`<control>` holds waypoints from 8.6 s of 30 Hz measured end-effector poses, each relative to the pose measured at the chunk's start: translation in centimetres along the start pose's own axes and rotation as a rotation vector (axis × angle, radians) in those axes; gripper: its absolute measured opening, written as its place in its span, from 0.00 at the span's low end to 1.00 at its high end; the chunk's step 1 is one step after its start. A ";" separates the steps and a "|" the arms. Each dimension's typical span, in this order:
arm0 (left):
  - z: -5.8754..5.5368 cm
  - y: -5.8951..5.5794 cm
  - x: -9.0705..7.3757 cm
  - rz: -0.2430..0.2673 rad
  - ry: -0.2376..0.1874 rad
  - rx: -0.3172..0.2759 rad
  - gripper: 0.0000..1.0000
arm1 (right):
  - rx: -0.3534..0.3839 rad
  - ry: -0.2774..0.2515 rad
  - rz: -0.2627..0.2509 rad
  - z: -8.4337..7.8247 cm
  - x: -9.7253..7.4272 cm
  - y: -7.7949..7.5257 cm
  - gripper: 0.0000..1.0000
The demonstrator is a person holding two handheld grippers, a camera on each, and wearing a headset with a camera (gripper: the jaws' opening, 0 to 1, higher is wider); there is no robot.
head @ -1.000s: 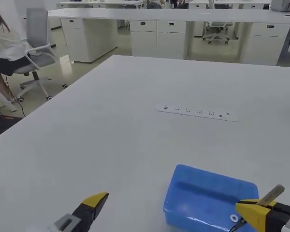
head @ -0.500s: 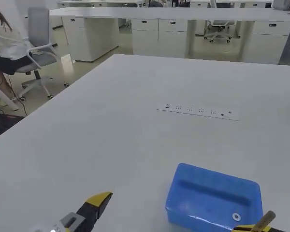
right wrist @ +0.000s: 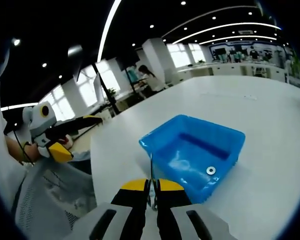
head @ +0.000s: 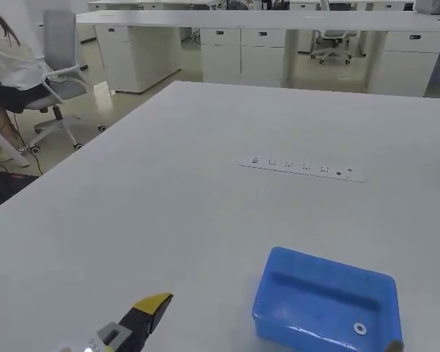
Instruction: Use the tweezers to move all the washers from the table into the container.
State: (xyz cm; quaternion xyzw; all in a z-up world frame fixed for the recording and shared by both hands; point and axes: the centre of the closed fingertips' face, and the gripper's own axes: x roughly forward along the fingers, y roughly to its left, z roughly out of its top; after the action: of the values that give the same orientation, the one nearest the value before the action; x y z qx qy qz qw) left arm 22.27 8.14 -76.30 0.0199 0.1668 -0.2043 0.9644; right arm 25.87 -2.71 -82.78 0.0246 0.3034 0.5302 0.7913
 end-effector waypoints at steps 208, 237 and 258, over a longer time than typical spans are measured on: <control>0.7 -0.3 -0.3 -0.033 -0.046 -0.039 0.81 | -0.039 -0.031 -0.077 6.6 1.2 -5.3 0.04; 0.3 -0.7 -0.2 -0.051 -0.027 -0.026 0.80 | 0.001 -0.076 0.068 5.7 0.3 1.0 0.04; 0.1 -0.8 -0.1 -0.055 -0.014 -0.021 0.79 | -0.065 0.055 0.060 1.7 2.1 1.2 0.04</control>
State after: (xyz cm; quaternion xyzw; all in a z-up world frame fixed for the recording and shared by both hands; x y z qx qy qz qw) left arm 21.89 7.48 -76.17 0.0038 0.1628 -0.2290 0.9597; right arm 26.28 0.05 -81.88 -0.0068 0.3067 0.5638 0.7668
